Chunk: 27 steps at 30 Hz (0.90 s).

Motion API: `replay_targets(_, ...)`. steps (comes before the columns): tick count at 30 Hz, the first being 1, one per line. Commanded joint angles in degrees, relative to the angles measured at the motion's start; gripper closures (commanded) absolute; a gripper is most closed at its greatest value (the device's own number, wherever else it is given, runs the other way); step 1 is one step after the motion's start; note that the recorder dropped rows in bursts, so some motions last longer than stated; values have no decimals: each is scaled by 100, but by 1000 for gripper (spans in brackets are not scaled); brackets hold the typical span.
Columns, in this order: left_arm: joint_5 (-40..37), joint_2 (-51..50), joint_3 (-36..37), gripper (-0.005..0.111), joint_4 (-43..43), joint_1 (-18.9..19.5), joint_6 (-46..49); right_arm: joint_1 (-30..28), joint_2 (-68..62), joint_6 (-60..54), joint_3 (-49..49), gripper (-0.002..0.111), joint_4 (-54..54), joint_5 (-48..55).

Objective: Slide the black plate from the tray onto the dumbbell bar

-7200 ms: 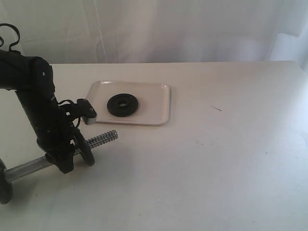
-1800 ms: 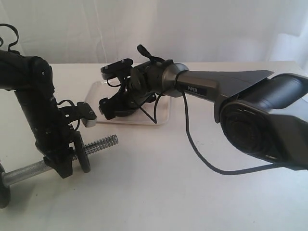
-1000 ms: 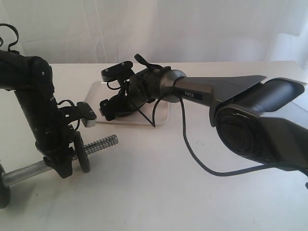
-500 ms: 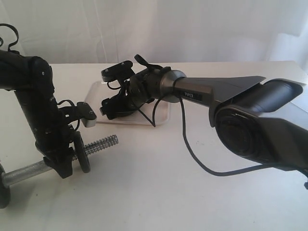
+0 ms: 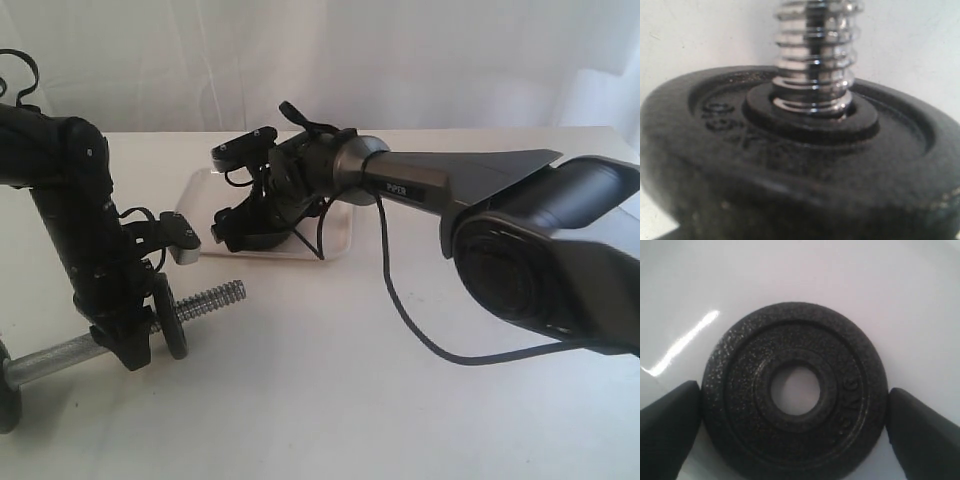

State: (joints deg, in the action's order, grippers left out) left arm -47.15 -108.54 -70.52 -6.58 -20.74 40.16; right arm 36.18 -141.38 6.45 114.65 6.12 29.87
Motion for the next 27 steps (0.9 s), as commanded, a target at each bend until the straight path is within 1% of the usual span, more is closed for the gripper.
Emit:
replay_targets(1,-347,184,-20,107,-213,6,11,-20,334,-83,-55,108,16,46)
replay_targets(6,-347,184,-20,107,-213,6,11,-38,636,-146,-444,108,-8,-155)
replay_targets(17,-347,184,-20,107,-213,6,11,-283,1590,-537,-1714,108,-137,-571)
replay_targets(27,-340,184,-20,107,-299,6,11,-464,1602,-770,-2158,108,-219,-407)
